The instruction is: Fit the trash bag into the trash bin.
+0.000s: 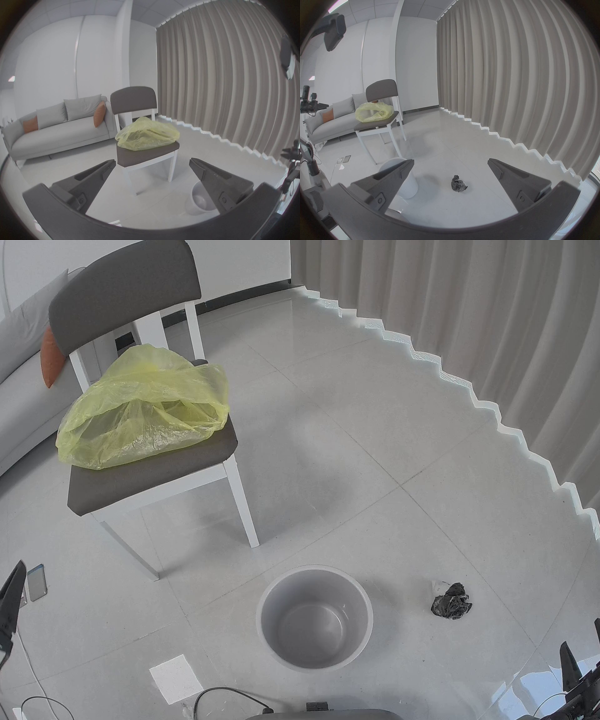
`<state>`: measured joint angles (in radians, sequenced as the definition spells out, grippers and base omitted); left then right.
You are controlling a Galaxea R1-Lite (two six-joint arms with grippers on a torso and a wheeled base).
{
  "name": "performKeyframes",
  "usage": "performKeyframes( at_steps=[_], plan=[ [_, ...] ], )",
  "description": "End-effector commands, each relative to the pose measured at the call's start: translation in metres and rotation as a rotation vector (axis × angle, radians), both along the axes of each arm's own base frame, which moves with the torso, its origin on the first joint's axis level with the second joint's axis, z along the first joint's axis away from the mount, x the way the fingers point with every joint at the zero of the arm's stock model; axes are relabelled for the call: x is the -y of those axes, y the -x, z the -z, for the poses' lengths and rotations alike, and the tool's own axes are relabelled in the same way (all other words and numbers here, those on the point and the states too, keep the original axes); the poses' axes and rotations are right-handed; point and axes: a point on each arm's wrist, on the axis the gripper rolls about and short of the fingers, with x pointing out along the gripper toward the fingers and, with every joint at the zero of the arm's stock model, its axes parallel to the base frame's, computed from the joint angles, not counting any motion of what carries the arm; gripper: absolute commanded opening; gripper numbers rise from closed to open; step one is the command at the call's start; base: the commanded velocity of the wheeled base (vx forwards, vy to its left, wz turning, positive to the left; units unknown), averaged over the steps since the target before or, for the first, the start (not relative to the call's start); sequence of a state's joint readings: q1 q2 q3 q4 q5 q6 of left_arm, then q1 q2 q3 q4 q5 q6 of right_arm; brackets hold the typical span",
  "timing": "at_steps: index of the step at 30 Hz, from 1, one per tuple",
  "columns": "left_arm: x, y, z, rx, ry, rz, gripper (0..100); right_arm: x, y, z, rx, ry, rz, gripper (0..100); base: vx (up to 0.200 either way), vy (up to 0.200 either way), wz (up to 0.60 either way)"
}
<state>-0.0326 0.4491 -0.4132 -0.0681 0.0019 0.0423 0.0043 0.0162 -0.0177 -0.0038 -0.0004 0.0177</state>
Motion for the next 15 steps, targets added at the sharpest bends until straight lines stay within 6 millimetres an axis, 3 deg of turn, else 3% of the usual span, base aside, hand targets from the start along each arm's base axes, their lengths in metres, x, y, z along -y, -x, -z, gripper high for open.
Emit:
performKeyframes(
  at_steps=[1, 6, 15],
  plan=[
    [-0.004, -0.108, -0.026, -0.213, -0.2, -0.083, 100, 0.0, 0.0, 0.005, -0.004, -0.004, 0.004, 100, 0.0, 0.0, 0.0],
    [-0.03, -0.156, -0.045, -0.236, -0.407, -0.209, 100, 0.0, 0.0, 0.005, -0.004, -0.005, 0.008, 100, 0.0, 0.0, 0.0],
    [-0.047, -0.201, -0.06, -0.281, -0.478, -0.269, 100, 0.001, 0.0, 0.005, -0.001, -0.009, 0.022, 100, 0.0, 0.0, 0.0]
  ],
)
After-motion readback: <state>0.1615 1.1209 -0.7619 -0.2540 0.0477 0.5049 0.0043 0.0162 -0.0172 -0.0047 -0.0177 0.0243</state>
